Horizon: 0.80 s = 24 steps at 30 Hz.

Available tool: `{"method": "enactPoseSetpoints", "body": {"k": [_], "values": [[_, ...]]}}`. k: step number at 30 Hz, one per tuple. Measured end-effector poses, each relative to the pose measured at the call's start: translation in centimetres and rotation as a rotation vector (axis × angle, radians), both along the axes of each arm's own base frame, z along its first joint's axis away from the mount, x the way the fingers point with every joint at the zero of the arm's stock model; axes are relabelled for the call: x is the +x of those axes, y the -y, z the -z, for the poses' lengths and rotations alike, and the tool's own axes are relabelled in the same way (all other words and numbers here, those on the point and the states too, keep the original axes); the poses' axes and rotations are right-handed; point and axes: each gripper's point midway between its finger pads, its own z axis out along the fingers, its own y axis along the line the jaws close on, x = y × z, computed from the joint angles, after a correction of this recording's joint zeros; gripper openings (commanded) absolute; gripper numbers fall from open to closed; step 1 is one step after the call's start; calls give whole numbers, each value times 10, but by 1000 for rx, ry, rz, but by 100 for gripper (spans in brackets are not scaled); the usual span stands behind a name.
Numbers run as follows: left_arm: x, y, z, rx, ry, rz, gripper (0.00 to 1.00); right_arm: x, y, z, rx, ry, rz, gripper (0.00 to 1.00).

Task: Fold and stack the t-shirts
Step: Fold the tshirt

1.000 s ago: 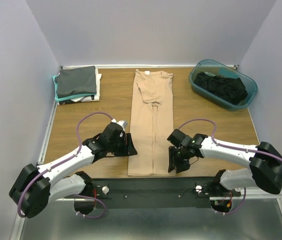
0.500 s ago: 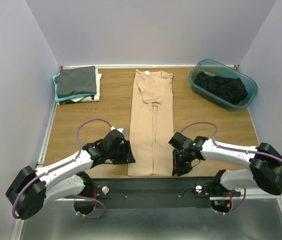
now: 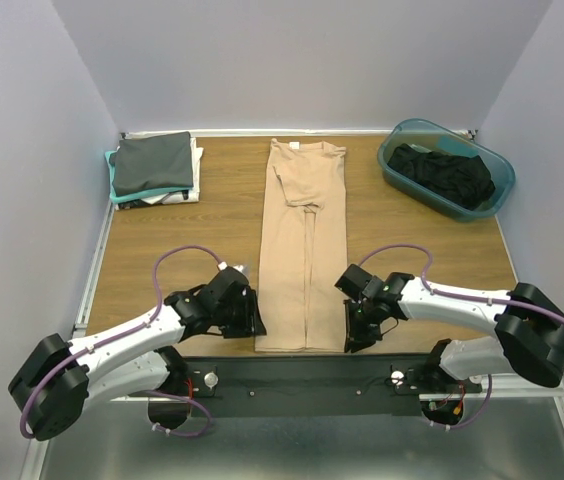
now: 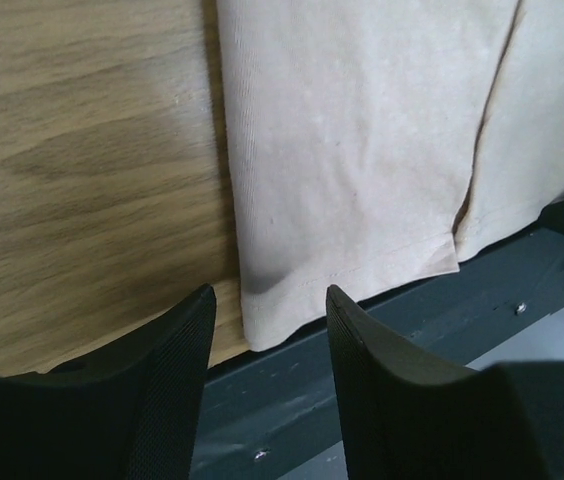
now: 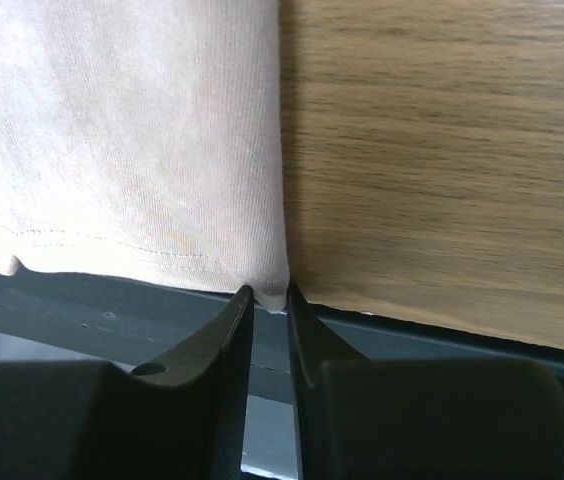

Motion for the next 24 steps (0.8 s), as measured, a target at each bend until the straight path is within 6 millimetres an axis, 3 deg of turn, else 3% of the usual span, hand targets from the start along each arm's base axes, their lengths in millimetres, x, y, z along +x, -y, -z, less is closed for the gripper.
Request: {"method": "enactPoseSetpoints", "body": {"k": [16,23,24], "values": [[-28,-2,9,-15,-73,1,45,-1,-4,0,13,-10,-9,25],[-31,3,12,-15,-92,12,29,-1,-5,0,17,-12,-10,24],[-31,3,13,-14,-95,12,27,-1,-5,0,18,-12,-10,20]]}}
